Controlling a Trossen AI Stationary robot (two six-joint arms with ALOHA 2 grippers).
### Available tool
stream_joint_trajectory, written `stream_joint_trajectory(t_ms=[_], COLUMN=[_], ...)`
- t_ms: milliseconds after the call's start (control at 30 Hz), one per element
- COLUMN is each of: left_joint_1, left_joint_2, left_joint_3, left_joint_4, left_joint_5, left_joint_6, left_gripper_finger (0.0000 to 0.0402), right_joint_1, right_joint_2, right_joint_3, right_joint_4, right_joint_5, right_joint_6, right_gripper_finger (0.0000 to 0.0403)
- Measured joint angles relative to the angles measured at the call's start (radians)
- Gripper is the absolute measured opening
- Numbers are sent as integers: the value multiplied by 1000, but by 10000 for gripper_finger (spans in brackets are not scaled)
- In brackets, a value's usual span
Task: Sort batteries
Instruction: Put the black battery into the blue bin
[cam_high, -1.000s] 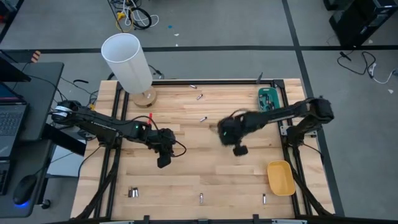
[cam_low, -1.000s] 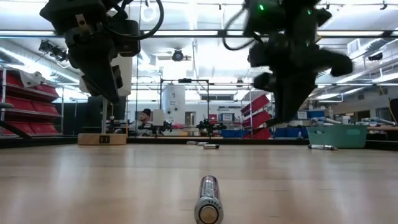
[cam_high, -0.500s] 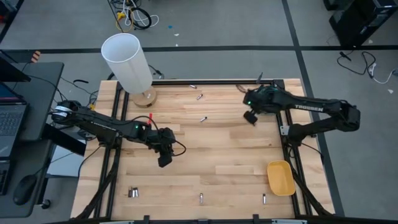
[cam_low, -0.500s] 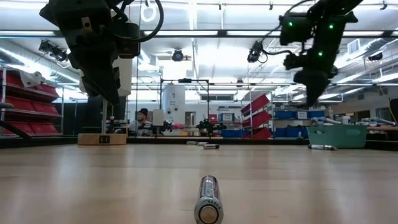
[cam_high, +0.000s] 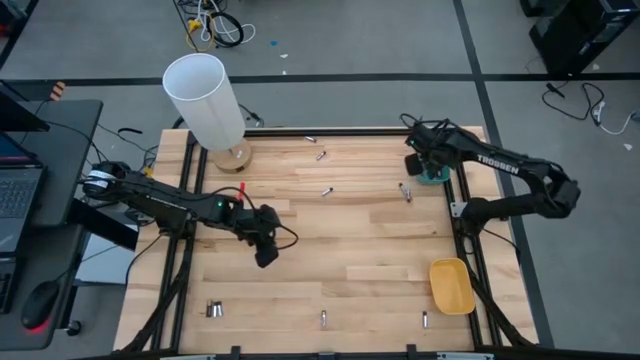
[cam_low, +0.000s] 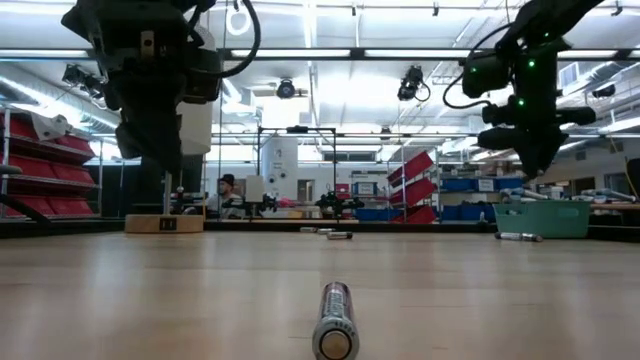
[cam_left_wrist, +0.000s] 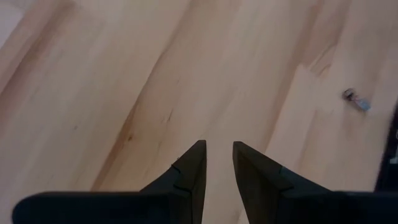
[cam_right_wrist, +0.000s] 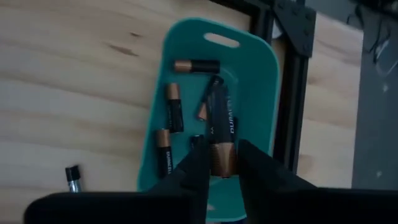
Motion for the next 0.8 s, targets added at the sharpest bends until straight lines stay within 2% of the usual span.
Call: stream_joint_trajectory(t_ms=[133, 300, 367, 667, 800], left_joint_1=[0, 0, 0, -46, -121], left_joint_2=[0, 0, 0, 0, -1], left_joint_3=[0, 19, 25, 110, 170], left_joint_4=[-67, -301, -392, -580, -657], left_joint_5=[0, 11, 20, 9, -3], left_joint_6=[-26, -117, -135, -164, -192], left_gripper_finger=[94, 94, 94, 101, 102], right_joint_1=[-40, -55, -53, 35, 109], right_joint_2=[0, 0, 0, 0, 0], right_joint_3=[0, 0, 0, 0, 0], right_joint_4=[0, 22, 50, 394, 526], right_joint_5=[-13, -18, -52, -503, -590], right_joint_6=[-4, -34, -43, -104, -82], right_gripper_finger=[104, 133, 140, 135, 130])
